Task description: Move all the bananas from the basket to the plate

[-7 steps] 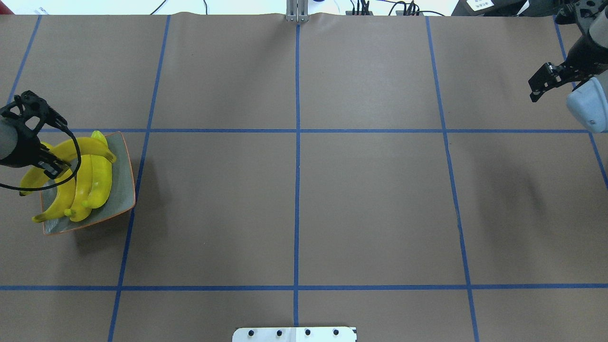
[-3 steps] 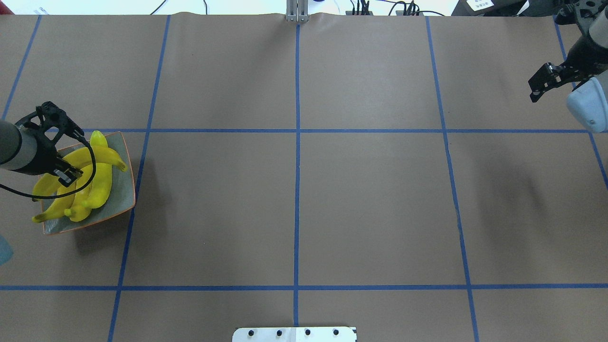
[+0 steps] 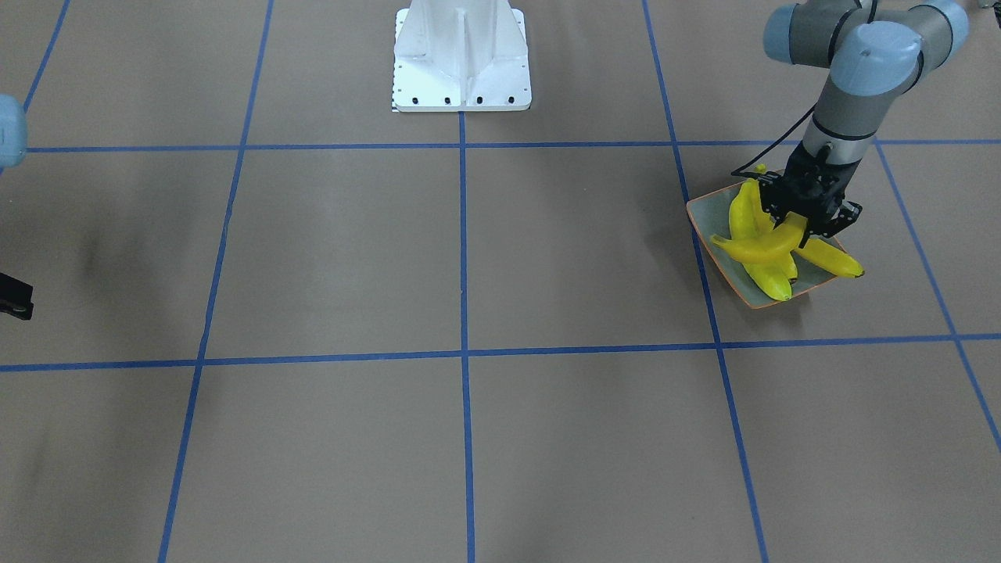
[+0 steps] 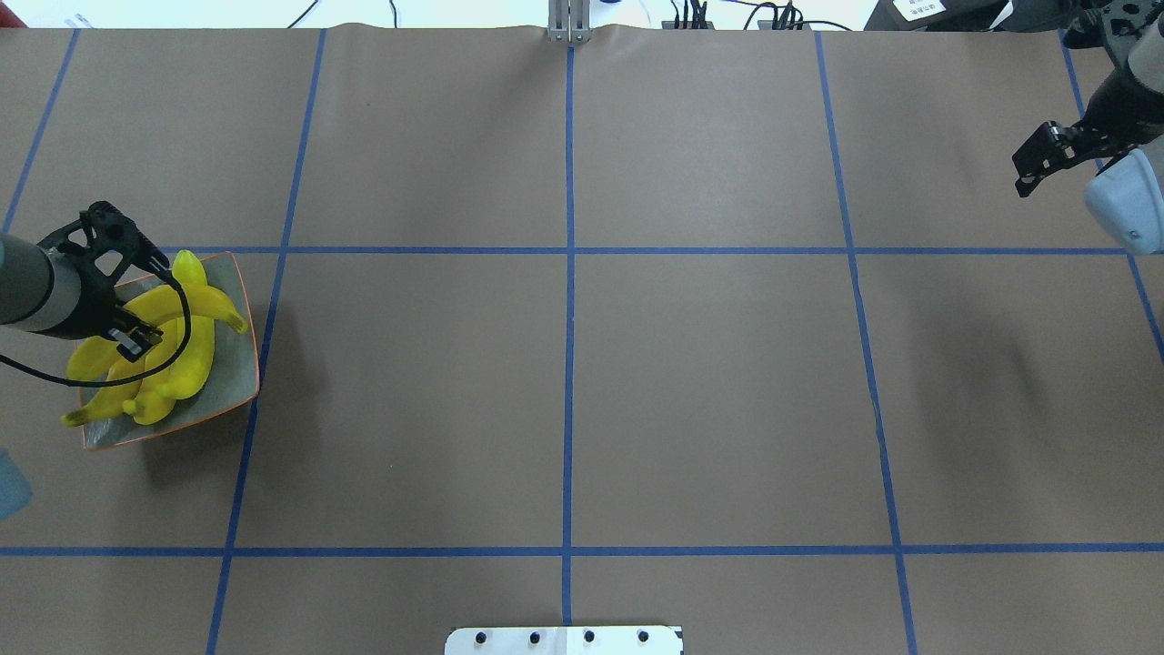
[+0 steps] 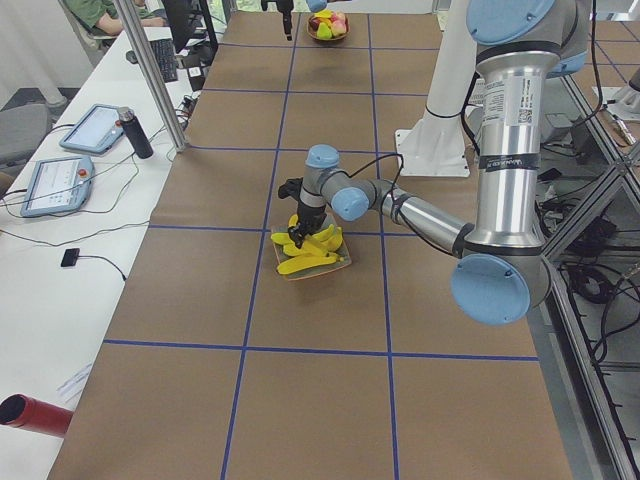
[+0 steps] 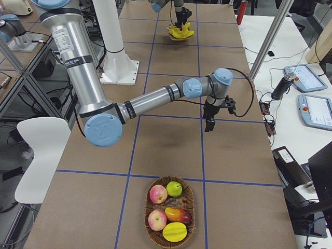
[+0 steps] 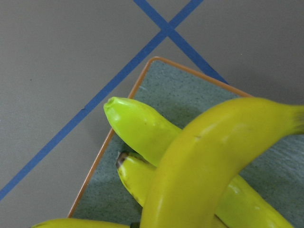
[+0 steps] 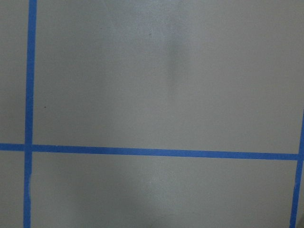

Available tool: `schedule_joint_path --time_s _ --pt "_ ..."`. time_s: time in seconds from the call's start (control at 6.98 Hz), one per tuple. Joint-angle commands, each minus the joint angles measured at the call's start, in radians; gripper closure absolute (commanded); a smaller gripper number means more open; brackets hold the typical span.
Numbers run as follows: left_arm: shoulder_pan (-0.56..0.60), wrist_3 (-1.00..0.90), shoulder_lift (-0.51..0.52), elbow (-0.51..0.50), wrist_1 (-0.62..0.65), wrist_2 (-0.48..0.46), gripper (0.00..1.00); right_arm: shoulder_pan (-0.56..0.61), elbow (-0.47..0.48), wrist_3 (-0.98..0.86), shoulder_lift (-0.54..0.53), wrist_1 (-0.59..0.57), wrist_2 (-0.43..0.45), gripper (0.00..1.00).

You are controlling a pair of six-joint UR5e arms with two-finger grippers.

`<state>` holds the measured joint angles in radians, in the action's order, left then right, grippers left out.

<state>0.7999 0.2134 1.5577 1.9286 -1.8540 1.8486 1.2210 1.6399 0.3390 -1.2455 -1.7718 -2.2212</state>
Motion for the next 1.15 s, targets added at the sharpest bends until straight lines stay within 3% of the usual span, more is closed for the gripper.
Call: schedule_joint_path --time_s 0.0,0.72,0.86,1.0 --pt "-0.001 -0.002 -0.001 0.0 -0.008 0.0 0.0 0.0 0.0 0.0 0.0 0.0 -0.002 0.0" --pt "0.011 -0.002 0.025 0.004 0.004 0.073 0.0 0.0 0.003 -0.003 0.001 0.0 -0.008 0.0" --pt "0.03 -0.002 0.036 0.004 0.031 0.119 0.0 0.0 0.003 -0.009 0.0 0.0 -0.006 0.0" --pt "0.091 -0.002 0.114 0.006 0.138 0.186 0.0 0.003 0.003 -0.018 0.001 0.0 -0.006 0.0"
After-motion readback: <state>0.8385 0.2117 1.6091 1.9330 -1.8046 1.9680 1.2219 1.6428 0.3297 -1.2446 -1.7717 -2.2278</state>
